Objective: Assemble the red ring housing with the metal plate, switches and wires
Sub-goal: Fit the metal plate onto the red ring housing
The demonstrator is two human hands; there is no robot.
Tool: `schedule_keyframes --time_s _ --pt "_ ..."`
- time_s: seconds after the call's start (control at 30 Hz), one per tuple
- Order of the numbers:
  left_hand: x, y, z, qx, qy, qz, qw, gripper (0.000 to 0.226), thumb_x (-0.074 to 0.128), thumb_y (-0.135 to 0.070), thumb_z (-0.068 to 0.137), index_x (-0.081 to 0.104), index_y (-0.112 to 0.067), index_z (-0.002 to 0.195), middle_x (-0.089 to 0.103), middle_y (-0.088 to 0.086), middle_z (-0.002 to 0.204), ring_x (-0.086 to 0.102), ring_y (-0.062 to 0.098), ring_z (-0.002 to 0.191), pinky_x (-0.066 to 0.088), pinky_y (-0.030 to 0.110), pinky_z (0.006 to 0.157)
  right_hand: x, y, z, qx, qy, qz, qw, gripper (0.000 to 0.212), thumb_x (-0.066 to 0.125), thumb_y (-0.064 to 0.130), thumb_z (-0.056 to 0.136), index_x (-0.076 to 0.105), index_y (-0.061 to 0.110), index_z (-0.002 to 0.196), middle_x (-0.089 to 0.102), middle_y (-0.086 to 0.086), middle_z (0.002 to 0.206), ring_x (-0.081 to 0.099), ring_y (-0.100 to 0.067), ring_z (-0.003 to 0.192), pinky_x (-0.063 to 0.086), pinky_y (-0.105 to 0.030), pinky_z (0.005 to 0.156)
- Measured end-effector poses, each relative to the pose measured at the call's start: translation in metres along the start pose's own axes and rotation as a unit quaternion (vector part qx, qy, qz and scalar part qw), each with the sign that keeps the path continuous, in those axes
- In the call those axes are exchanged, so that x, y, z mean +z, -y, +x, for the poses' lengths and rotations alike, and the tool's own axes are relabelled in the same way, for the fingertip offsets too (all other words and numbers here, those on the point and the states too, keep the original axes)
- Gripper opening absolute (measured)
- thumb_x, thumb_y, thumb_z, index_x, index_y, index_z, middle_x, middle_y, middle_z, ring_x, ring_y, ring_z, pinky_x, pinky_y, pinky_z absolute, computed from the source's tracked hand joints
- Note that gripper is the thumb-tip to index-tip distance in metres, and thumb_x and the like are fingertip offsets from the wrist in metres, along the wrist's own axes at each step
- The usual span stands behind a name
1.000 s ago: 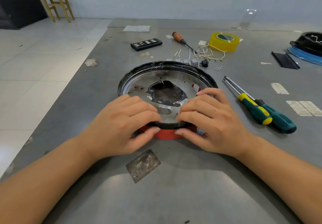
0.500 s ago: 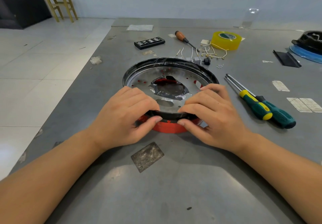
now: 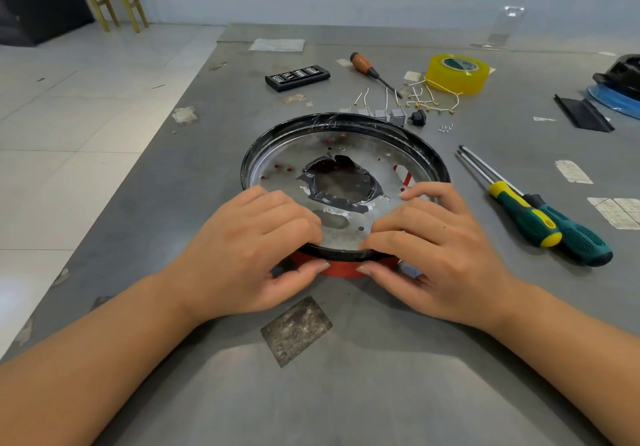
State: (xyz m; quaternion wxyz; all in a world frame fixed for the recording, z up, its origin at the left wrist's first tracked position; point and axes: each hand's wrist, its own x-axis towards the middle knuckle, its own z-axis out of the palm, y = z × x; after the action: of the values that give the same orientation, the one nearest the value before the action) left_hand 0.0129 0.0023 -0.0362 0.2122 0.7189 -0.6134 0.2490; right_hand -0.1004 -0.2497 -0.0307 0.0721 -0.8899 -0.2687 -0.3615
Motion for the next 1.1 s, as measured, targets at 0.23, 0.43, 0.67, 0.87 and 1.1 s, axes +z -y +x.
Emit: schedule_keyframes --time_s 0.23,0.43,0.67,0.87,1.1 --pt "0.0044 0.0044 -0.0025 0.014 -0.005 0.000 1.000 0.015 0.071 -0.031 0.100 0.066 -0.018 0.106 0.073 0.000 0.110 0.066 0.026 0.089 0.049 0.046 0.071 0.0037 -0.0023 -0.0013 0.000 0.006 0.011 1.000 0.015 0.074 0.029 0.093 0.078 0.015 0.096 0.071 0.001 0.095 0.063 -0.022 0.078 0.048 -0.045 0.093" --pt "0.0042 0.0042 -0.0016 -0.004 -0.007 -0.004 1.000 0.015 0.073 -0.034 0.100 0.068 -0.020 0.103 0.074 -0.002 0.108 0.066 0.024 0.088 0.049 0.044 0.072 0.0055 -0.0039 -0.0010 -0.003 0.008 0.013 1.000 0.014 0.075 0.028 0.092 0.078 0.015 0.097 0.071 0.001 0.096 0.063 -0.021 0.079 0.048 -0.044 0.095" --pt "0.0013 0.0026 0.0021 -0.020 0.002 0.006 1.000 0.024 0.073 -0.036 0.099 0.080 -0.014 0.093 0.076 -0.001 0.105 0.068 0.026 0.085 0.048 0.043 0.072 0.0026 -0.0036 0.0019 -0.002 0.014 0.013 1.000 0.014 0.074 0.027 0.092 0.079 0.014 0.095 0.072 0.000 0.093 0.065 -0.023 0.077 0.049 -0.046 0.093" --pt "0.0009 0.0009 0.0023 -0.019 0.000 0.008 1.000 0.023 0.074 -0.035 0.099 0.081 -0.014 0.094 0.077 0.000 0.104 0.068 0.026 0.085 0.048 0.043 0.072 0.0014 -0.0036 0.0016 -0.001 0.013 0.013 1.000 0.014 0.075 0.026 0.092 0.079 0.014 0.094 0.073 0.000 0.092 0.066 -0.023 0.076 0.050 -0.046 0.092" --pt "0.0004 0.0002 0.0018 -0.020 -0.002 0.008 1.000 0.023 0.074 -0.035 0.099 0.080 -0.014 0.093 0.077 -0.001 0.104 0.068 0.026 0.084 0.048 0.043 0.072 0.0031 -0.0031 0.0002 -0.001 0.006 0.013 1.000 0.014 0.075 0.028 0.092 0.079 0.014 0.094 0.072 0.000 0.092 0.065 -0.023 0.077 0.050 -0.046 0.093"
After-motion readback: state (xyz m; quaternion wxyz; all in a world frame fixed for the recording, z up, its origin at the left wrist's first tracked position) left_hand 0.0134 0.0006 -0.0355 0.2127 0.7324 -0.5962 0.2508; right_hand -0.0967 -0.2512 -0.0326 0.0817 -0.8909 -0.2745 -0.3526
